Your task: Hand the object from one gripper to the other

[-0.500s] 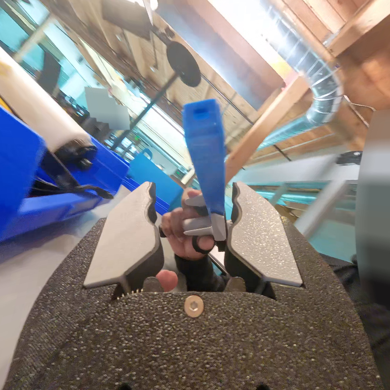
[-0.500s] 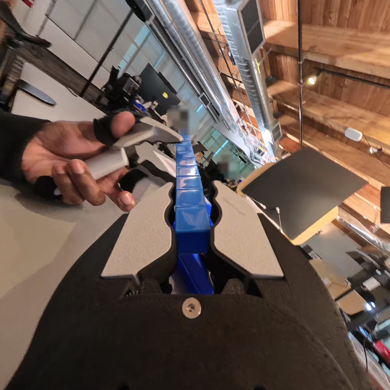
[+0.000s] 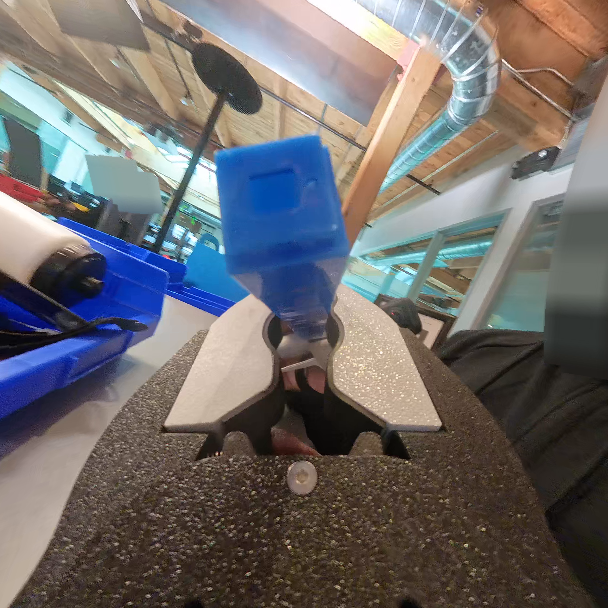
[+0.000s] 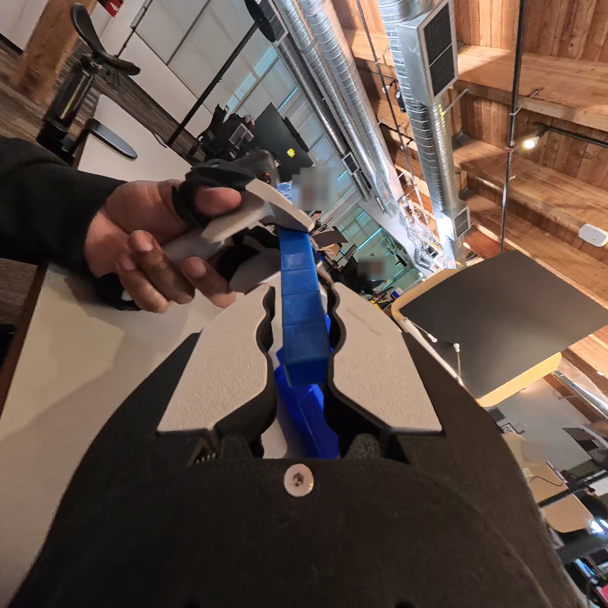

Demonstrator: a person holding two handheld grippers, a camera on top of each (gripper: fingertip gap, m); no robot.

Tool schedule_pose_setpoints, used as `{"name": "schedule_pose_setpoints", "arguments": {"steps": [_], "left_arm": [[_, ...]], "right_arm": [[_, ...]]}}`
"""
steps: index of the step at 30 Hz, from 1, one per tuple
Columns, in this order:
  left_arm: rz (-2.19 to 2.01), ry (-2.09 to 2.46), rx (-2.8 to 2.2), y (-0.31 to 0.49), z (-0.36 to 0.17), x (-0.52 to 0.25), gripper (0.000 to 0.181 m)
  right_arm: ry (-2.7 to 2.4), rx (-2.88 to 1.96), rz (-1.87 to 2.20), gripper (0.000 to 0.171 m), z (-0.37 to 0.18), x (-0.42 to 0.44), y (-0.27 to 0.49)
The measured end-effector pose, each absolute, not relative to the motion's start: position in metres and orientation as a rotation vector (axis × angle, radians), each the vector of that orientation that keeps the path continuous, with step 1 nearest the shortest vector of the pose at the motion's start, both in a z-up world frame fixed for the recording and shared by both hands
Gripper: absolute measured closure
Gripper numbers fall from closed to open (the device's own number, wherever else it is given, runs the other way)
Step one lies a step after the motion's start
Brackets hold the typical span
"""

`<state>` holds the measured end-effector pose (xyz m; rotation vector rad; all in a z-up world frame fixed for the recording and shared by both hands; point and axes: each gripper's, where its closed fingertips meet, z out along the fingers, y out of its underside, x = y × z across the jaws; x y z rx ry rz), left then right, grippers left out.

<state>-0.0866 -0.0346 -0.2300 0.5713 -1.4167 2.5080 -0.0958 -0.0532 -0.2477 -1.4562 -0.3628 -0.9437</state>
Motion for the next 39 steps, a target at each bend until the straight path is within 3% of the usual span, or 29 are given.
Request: {"name": "schedule_pose_setpoints", "arguments": {"steps": [6, 14, 39], "left_arm": [[2.483, -1.322, 0.670, -0.024, -0.233, -0.075, 0.157], [2.376, -1.360, 0.686, -0.033, -0.241, -0.077, 0.156], [2.392, -1.416, 0.753, -0.035, -0.244, -0.070, 0.156]], "right_arm": [[-0.346, -1.441, -1.043, 0.139, -0.245, -0.089, -0.056], [-0.405, -1.492, -1.023, 0.149, -0.256, -0.093, -0.052], [-0.349, -1.529, -1.000, 0.149, -0.258, -0.086, -0.051]]}}
